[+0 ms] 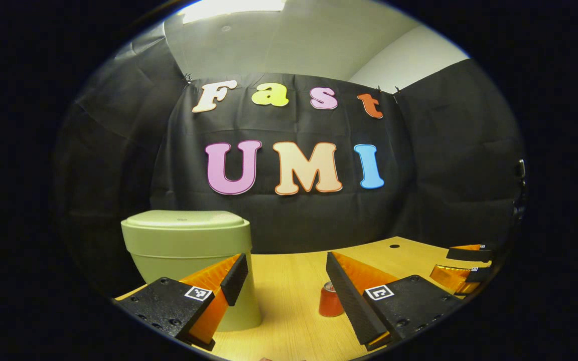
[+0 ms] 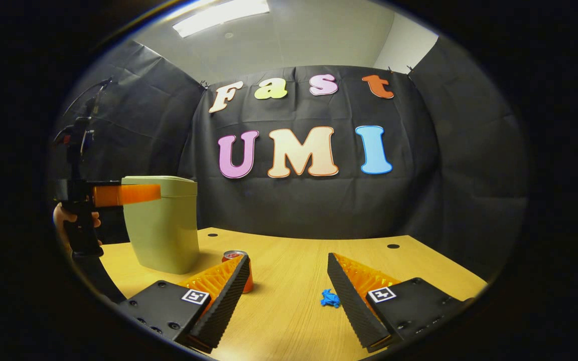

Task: Press the lid of the desktop garbage bin to open it, pick up the crumpled paper on the desktop and throw it into the bin, then pick up the pop can on the desktop and drop it into the bin, and finally close the garbage bin lid.

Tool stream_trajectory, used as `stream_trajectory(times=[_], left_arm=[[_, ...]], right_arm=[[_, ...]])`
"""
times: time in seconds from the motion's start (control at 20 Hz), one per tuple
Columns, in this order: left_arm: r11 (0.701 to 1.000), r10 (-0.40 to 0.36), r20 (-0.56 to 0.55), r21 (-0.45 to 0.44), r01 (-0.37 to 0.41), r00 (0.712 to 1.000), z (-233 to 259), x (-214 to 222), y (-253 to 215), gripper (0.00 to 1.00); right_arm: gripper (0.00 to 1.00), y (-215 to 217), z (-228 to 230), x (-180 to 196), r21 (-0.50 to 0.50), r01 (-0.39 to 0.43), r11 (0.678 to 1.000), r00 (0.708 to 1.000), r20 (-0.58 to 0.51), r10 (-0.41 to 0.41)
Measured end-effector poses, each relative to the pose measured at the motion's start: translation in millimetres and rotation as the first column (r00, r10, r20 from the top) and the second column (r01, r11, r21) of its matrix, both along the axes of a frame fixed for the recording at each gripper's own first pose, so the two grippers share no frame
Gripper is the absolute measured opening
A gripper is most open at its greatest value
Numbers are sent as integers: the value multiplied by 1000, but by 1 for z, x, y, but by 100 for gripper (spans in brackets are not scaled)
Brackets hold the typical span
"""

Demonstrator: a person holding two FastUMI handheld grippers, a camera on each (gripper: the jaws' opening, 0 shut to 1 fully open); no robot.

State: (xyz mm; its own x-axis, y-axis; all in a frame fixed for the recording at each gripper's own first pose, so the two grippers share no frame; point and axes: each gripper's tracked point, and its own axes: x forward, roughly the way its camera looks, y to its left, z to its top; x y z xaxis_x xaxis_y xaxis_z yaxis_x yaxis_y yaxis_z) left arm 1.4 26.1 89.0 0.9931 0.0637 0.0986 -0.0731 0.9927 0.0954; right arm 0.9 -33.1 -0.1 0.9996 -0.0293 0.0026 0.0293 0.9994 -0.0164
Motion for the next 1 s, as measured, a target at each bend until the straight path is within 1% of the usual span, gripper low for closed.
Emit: stream_trajectory(times=[0.15,0.3,0.5,0.75,1.0], left_arm=[[999,33,35,39,-34,999,26,0,12,94],[998,58,68,23,-60,996,43,4,20,94],[989,132,108,49,-138,985,65,8,50,94],[980,199,117,4,-201,973,86,12,88,94],[968,252,80,-35,-250,965,96,16,124,94]], right_arm=[[98,-8,5,-2,15,12,1000,1000,10,-12],[98,-13,4,-3,39,13,999,1000,6,-13],[98,-18,6,-7,42,25,999,1000,8,-25],[99,-25,11,-13,48,43,998,999,16,-44],[98,-28,12,-15,60,52,997,998,17,-53]])
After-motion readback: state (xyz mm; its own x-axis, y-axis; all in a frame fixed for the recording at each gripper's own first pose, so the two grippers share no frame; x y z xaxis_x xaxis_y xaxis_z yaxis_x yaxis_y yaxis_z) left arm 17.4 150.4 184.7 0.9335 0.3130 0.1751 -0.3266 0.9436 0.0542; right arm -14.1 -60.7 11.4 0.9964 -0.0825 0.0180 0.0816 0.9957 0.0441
